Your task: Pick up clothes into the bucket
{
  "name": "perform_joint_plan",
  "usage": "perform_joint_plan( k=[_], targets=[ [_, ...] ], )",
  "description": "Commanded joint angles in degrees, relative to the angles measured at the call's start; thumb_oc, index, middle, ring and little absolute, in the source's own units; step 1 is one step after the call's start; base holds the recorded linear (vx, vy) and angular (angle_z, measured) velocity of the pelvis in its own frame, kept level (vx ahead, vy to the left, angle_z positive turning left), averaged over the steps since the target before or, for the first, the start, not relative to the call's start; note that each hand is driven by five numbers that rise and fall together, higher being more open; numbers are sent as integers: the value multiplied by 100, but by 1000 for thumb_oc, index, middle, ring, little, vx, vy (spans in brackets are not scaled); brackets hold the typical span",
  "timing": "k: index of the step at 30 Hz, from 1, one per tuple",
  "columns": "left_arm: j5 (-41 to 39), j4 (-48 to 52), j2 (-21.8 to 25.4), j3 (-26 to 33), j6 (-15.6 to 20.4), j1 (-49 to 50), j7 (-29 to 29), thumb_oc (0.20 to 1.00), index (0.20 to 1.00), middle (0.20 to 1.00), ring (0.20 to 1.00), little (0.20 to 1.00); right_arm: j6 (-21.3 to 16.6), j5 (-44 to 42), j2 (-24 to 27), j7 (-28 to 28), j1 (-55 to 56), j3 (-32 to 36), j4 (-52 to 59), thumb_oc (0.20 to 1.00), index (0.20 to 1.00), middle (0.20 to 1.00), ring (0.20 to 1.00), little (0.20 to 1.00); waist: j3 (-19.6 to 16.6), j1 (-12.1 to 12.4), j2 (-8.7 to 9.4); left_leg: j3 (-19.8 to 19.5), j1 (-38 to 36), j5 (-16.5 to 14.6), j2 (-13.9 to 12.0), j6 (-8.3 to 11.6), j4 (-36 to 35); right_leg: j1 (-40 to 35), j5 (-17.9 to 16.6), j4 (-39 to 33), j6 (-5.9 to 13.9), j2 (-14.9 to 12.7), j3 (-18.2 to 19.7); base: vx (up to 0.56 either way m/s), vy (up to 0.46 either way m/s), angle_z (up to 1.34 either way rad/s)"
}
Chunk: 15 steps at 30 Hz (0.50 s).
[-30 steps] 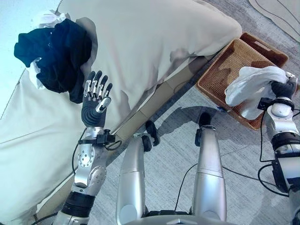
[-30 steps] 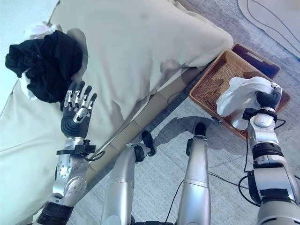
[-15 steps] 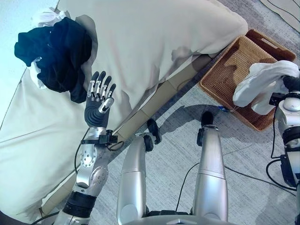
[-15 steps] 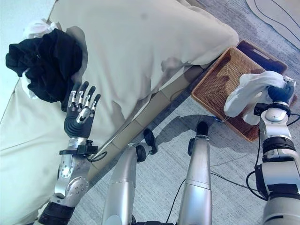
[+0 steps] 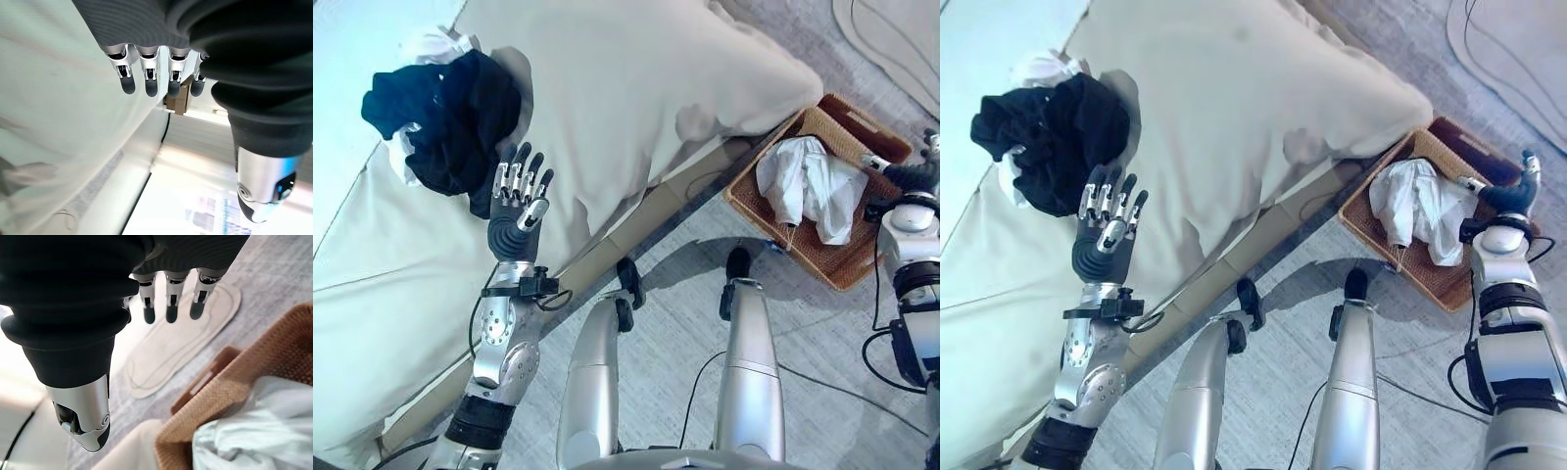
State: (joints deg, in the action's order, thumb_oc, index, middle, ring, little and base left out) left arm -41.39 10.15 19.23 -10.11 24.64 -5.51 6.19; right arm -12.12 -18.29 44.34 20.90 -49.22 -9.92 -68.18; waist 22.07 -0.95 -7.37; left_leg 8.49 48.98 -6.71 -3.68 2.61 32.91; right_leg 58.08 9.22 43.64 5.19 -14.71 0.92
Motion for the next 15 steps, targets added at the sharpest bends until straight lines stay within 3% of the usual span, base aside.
perform_joint_plan(
  k=[1,2,3,8,15],
  targets=[
    [39,99,42,79,418,55,-7,1000,1000,1000,1000,1000,-12,200,-43,-71,186,-211,-187,1000,1000,1000,1000,1000,-343,-139,73,-44,-126,-84,124,-117,-214,-274,-736,-1033,97,104,-205,0,-25,10],
    [49,63,36,82,413,41,-4,1000,1000,1000,1000,1000,-6,193,-87,-75,219,-194,-196,1000,1000,1000,1000,1000,-360,-125,79,-111,-296,-206,123,-61,-309,-434,-586,-1067,157,128,-217,-74,-30,7],
    [63,49,25,87,408,9,2,1000,1000,1000,1000,1000,-16,168,-143,-73,299,-138,-184,1000,1000,1000,1000,1000,-339,-146,110,-83,-343,25,140,-95,-478,-502,-816,-1252,124,98,-288,16,-39,14],
    [233,-177,-9,153,423,-102,77,1000,1000,1000,1000,1000,-100,166,-406,-31,828,59,133,1000,1000,1000,1000,1000,-352,-160,242,-278,-912,244,163,-25,-978,-1242,-910,-1725,156,97,-547,23,-66,14],
    [762,-956,-91,327,319,-76,393,1000,1000,1000,1000,1000,-487,229,-1158,119,2220,637,2194,1000,1000,1000,1000,1000,-319,-265,458,-590,-2139,458,99,54,-1716,-2709,-997,-2397,230,84,-1027,97,-66,15]
  ],
)
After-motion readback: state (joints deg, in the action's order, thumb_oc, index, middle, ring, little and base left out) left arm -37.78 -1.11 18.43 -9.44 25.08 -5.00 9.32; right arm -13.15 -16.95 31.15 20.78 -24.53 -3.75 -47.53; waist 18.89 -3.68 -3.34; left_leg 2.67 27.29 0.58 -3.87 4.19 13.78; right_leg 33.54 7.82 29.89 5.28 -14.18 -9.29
